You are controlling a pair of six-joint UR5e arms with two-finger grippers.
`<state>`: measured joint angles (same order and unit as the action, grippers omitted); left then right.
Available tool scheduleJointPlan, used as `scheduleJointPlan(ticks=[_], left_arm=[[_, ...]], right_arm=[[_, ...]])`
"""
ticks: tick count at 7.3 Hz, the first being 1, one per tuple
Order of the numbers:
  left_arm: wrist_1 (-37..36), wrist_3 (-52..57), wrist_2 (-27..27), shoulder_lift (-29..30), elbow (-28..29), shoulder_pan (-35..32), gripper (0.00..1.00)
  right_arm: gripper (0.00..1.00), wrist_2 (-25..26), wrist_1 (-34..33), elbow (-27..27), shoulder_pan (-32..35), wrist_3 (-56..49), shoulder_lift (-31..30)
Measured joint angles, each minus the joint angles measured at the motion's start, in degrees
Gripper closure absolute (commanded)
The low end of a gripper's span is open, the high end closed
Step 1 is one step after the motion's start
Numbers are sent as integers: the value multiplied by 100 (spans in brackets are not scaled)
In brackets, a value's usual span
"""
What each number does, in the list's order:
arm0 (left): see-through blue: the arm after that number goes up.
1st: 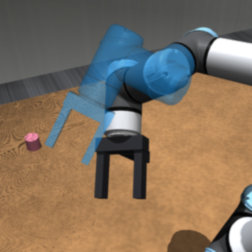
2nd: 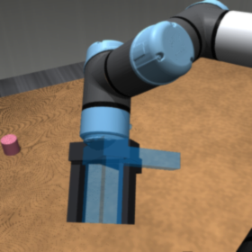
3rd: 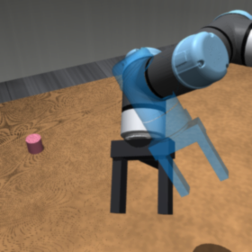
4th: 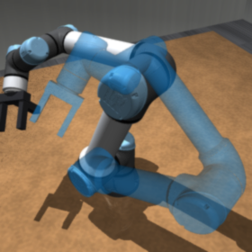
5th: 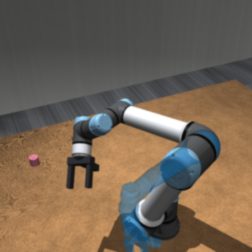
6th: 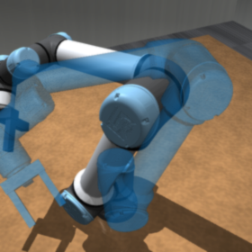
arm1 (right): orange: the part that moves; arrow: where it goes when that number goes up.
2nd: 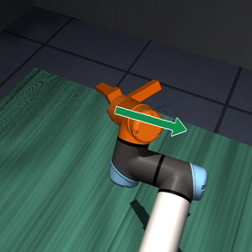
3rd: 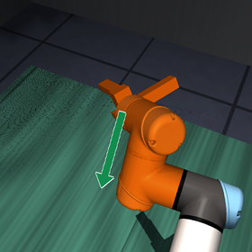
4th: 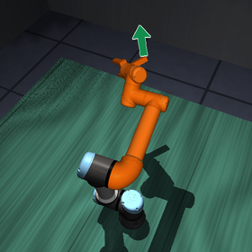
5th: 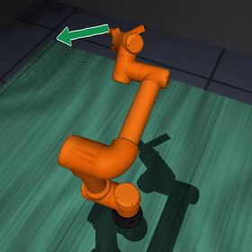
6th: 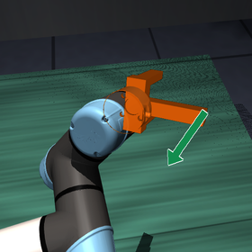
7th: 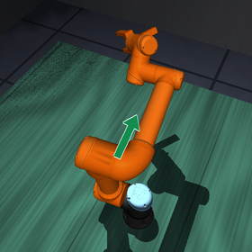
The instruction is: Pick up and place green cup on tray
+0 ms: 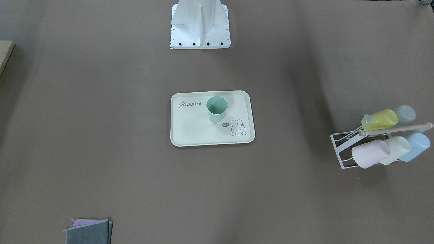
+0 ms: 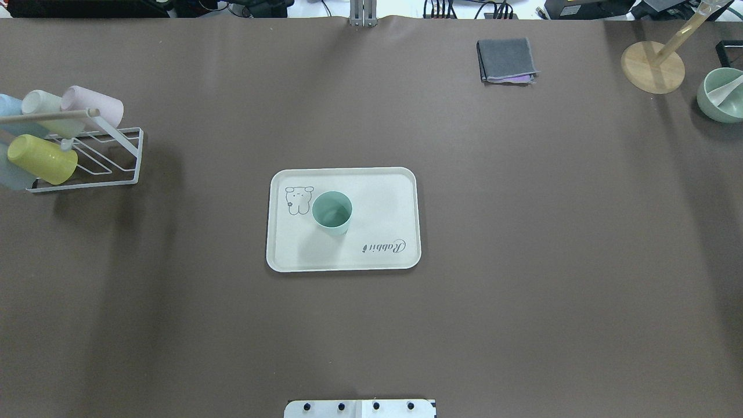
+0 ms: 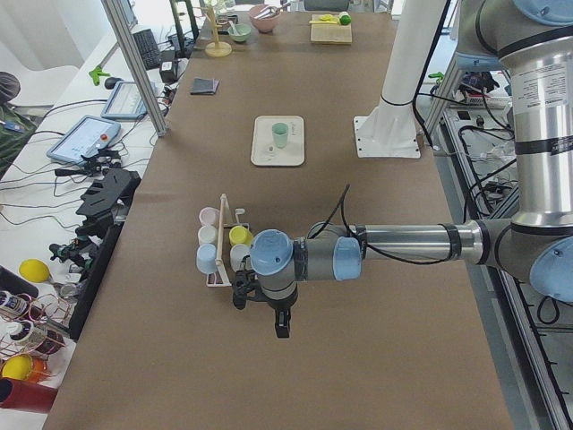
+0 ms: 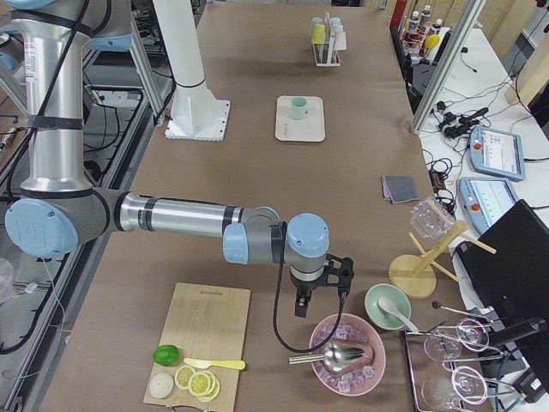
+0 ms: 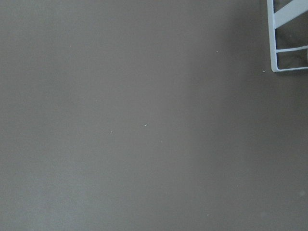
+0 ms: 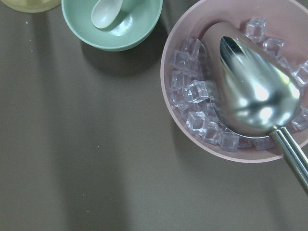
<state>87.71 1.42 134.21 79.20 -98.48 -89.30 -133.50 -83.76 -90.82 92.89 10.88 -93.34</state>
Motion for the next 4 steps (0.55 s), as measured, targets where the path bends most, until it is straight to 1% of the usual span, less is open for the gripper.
scheduleJointPlan(ticks=[4], left_arm=[[0, -23, 0, 36, 27, 8, 1]], right_arm=[[0, 23, 8, -9, -2, -11, -12]])
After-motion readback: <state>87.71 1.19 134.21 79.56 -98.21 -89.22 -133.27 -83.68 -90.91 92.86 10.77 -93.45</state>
